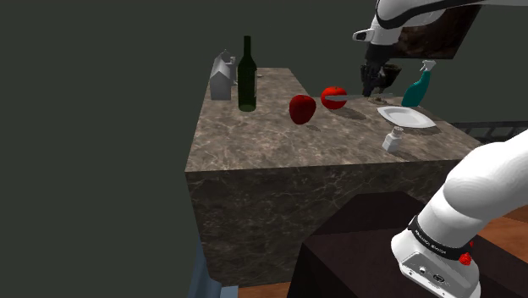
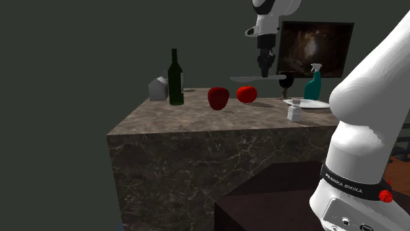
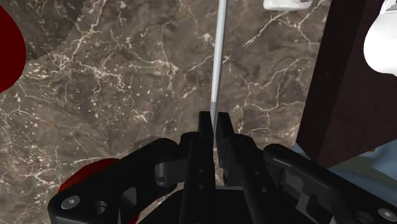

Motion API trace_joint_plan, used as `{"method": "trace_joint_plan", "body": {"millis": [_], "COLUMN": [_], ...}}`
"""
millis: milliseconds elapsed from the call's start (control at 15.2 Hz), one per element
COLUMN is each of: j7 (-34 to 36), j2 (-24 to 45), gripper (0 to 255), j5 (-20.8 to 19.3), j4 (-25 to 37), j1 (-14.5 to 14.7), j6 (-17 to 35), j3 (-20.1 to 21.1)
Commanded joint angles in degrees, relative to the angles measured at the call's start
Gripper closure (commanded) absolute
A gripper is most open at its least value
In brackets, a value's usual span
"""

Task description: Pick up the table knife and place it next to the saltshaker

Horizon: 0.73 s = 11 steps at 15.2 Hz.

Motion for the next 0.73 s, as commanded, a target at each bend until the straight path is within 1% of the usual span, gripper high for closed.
{"method": "trace_joint_plan", "body": {"millis": [0, 330, 660], "j7": [-2.78, -9.53, -16.63], "j2": [-0.73, -1.52, -0.66], "gripper": [255, 255, 255], "j5": [-1.04, -3.53, -5.48], "j4": [-0.09, 0.04, 1.73], "j1": [-1.2, -4.03, -6.43], "j6": [-0.31, -0.26, 0.07], "j3": [-1.95, -6.99, -12.42]}}
